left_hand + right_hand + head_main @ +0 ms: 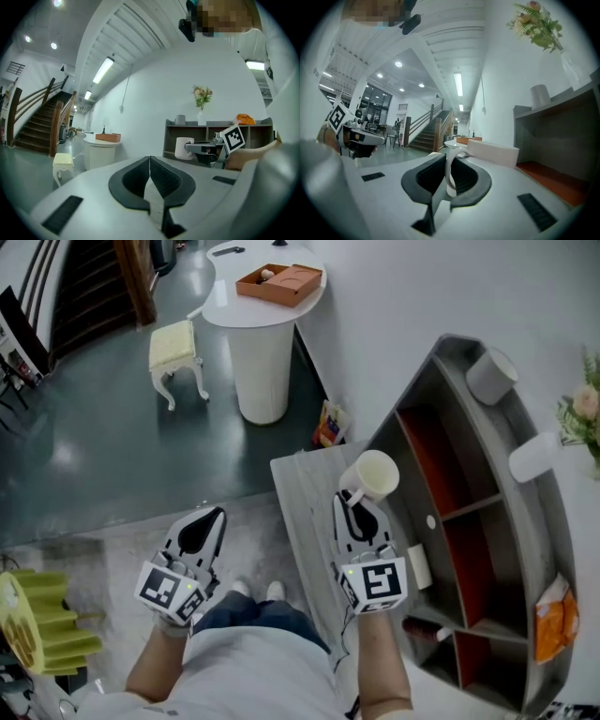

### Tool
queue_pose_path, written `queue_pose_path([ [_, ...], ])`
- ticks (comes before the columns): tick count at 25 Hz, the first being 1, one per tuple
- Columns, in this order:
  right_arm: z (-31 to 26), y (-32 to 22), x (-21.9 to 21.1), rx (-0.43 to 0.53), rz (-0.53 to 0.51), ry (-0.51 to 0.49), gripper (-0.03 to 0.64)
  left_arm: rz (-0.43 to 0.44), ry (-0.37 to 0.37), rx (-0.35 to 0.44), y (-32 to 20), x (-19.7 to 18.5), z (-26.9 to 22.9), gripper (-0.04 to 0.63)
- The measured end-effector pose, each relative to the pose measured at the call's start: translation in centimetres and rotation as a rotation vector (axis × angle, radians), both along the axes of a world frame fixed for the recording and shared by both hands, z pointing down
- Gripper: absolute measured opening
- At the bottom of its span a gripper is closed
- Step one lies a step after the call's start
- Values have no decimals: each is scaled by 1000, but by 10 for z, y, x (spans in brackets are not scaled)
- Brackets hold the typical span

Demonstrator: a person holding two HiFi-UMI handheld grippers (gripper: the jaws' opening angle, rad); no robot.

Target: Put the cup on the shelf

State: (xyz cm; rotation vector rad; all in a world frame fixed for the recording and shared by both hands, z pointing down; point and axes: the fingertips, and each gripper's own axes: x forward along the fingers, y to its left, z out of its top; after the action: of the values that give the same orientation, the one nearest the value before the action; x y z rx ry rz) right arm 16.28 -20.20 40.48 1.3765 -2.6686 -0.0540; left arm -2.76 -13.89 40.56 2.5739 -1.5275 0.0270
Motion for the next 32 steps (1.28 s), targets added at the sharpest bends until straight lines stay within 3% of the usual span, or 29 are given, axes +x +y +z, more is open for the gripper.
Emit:
queue_pose_path([
  [19, 3, -109, 106, -11, 309, 29, 35, 265, 3, -13, -112, 59, -6, 18],
  [32, 11, -166, 167, -50, 470, 10, 35, 284, -39, -15, -160, 64, -8, 18],
])
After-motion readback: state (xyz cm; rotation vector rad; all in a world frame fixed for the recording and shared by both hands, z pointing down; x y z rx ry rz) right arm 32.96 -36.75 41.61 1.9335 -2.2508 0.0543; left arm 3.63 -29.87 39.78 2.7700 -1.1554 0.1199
